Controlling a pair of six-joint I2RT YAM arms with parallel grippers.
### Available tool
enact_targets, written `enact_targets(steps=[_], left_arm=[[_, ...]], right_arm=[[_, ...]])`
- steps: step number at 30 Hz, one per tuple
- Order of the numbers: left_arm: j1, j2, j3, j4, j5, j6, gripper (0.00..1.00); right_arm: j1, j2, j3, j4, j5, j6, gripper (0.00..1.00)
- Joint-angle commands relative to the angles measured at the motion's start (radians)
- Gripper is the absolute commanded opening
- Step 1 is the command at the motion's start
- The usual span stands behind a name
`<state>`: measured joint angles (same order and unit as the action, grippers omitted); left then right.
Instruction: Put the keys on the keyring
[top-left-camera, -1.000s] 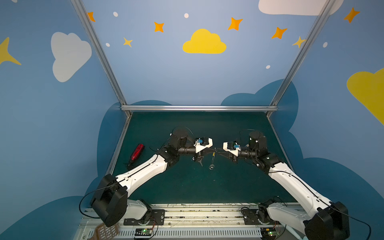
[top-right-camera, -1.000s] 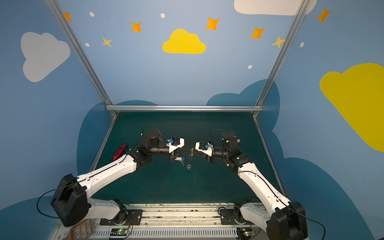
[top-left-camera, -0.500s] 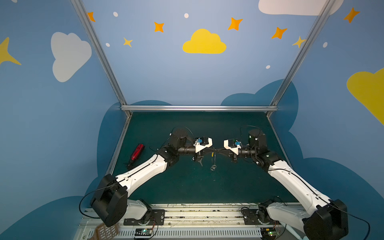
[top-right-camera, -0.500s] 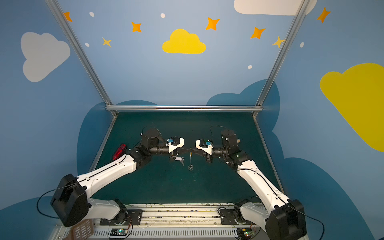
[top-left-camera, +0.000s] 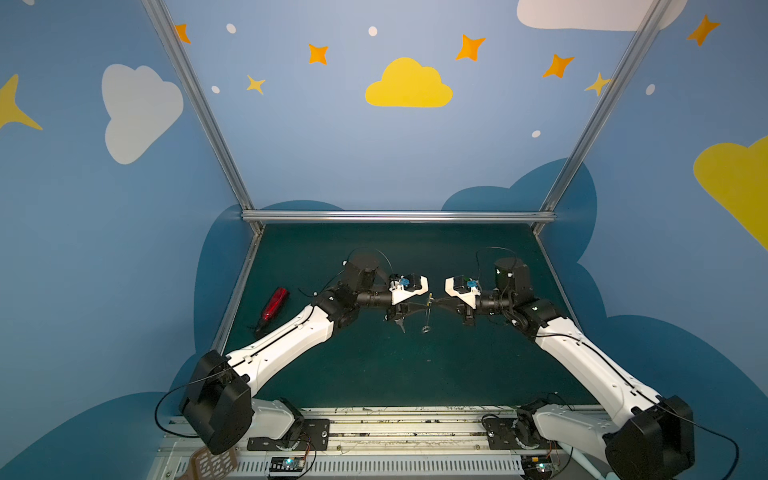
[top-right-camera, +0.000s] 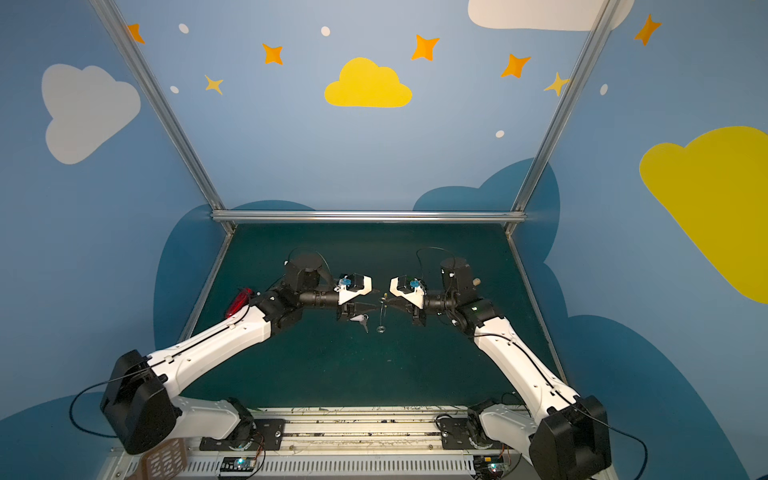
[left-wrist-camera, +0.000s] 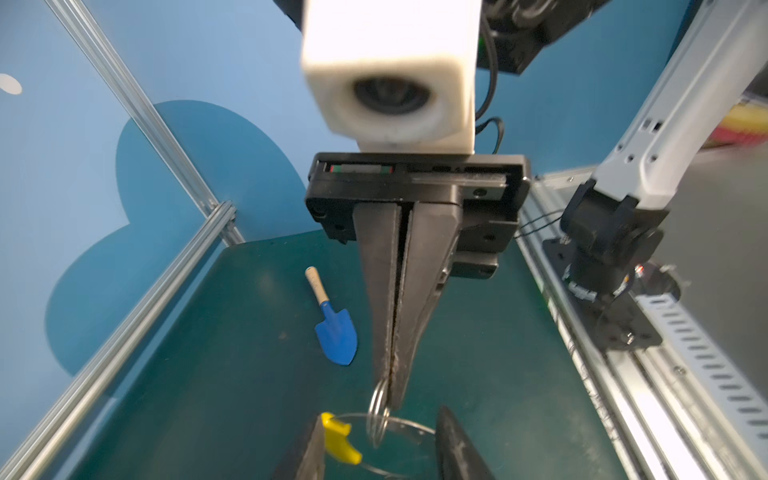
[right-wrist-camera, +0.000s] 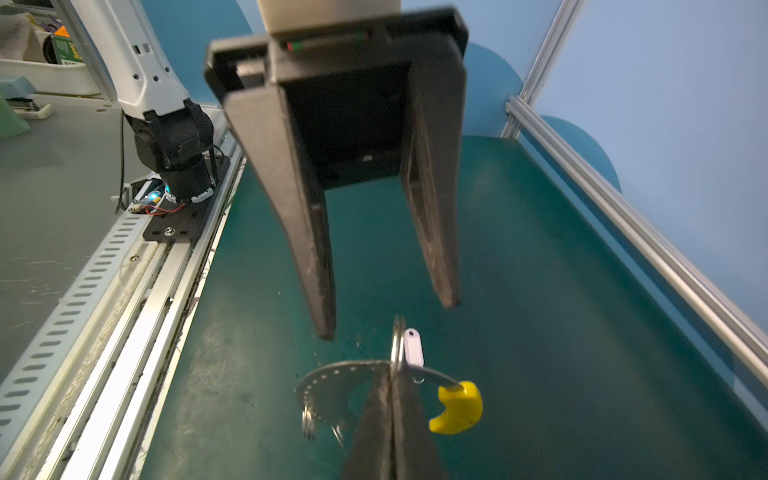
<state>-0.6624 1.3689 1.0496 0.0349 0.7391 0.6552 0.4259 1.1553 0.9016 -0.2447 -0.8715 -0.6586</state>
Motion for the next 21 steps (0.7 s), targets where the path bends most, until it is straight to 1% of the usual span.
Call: enact_targets(steps=[1,3,4,6,9,13,16,21], left_arm=[[-0.003,-0.029,0.037,-0.136,-0.088,0.103,0.44],[-0.004,-0.034,0.038,-0.149,-0.102,0.129,0.39],[-0.006,-0.034,0.038,-0.153,-0.109,0.135,0.38],[-0.010,-0.032,0.044,-0.167,-0.118,0.148,0.38],[-0.027,-0.025,0.051,-0.175,-0.159,0.168,0.39],[-0.058,-0.016,0.056,-0.162,-0.248,0.199,0.39],[-0.075,-0.018,0.052,-0.130,-0.300,0.205,0.38],[-0.089,-0.021,0.044,-0.104,-0.327,0.212,0.36]], right_arm=[[-0.003,0.006,0.052,-0.096,0.064,-0.032,0.00],[-0.003,0.006,0.063,-0.114,0.081,-0.036,0.00],[-0.001,0.008,0.073,-0.129,0.085,-0.038,0.00],[0.001,0.020,0.098,-0.163,0.083,-0.065,0.00],[0.005,0.039,0.132,-0.213,0.079,-0.095,0.00],[0.006,0.046,0.149,-0.224,0.062,-0.091,0.00],[0.013,0.053,0.164,-0.248,0.078,-0.095,0.00],[0.021,0.067,0.191,-0.291,0.079,-0.108,0.00]])
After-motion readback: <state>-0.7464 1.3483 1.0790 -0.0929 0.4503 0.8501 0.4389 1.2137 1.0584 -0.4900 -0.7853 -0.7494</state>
